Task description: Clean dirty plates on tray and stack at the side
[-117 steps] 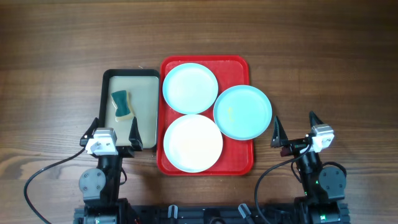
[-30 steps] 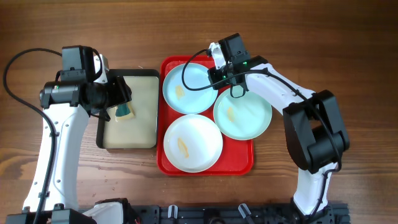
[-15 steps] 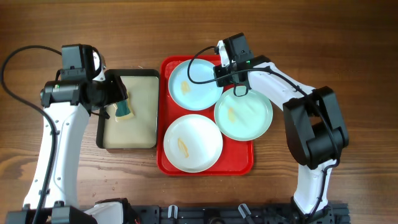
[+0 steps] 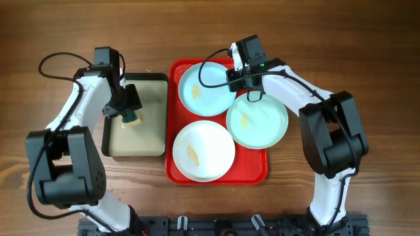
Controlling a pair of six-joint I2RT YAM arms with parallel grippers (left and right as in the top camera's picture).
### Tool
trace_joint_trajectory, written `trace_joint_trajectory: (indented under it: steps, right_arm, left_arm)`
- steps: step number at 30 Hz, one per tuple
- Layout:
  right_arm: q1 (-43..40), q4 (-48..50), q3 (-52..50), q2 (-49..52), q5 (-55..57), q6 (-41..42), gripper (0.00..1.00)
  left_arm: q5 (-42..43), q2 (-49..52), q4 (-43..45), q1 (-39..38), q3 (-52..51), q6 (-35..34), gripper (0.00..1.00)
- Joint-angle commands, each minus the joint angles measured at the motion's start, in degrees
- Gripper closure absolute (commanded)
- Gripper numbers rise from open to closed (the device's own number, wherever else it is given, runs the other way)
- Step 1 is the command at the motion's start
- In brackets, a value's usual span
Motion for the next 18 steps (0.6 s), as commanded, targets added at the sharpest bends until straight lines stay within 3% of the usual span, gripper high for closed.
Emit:
trace_joint_trajectory:
  steps: [1,4,10,12,14,16,18]
  right_arm:
    - [0.13,-0.09,0.74,-1.64,1.46,0.37,0.96]
    - [0.13,-0.09,0.74,-1.64,1.46,0.39,0.96]
    - [0.13,-0.07,0.74,-1.64,1.46,0.37,0.95]
    - [0.13,0.07,0.74,-1.64,1.46,0.37,0.96]
    - [0.13,0.11,0.74,-1.64,1.46,0.39,0.96]
    - [0.13,0.09,0.74,-1.64,1.46,0.37,0.96]
    - [0.13,0.11,0.74,-1.64,1.46,0.37,0.96]
  left_arm:
    - [-1.6,1.66,1.46,-0.26,0.04,0.5,0.49]
    - [-6.12,1.97,1.46,-0.26,0.04,1.07,0.51]
    - [-5.6,2.12,6.08,-0.26,-4.15,1.81,0.53]
    - [-5.14,2.16,7.28,-0.26,-5.92,1.79,0.58]
    - [-3.3,2.16,7.8,-0.26,-6.45,1.81,0.66]
    - [-0.37,2.16,8.87,-0.26,-6.45,1.81,0.9]
    - [1.46,2.14,10.82,-0.26,-6.43,1.84,0.96]
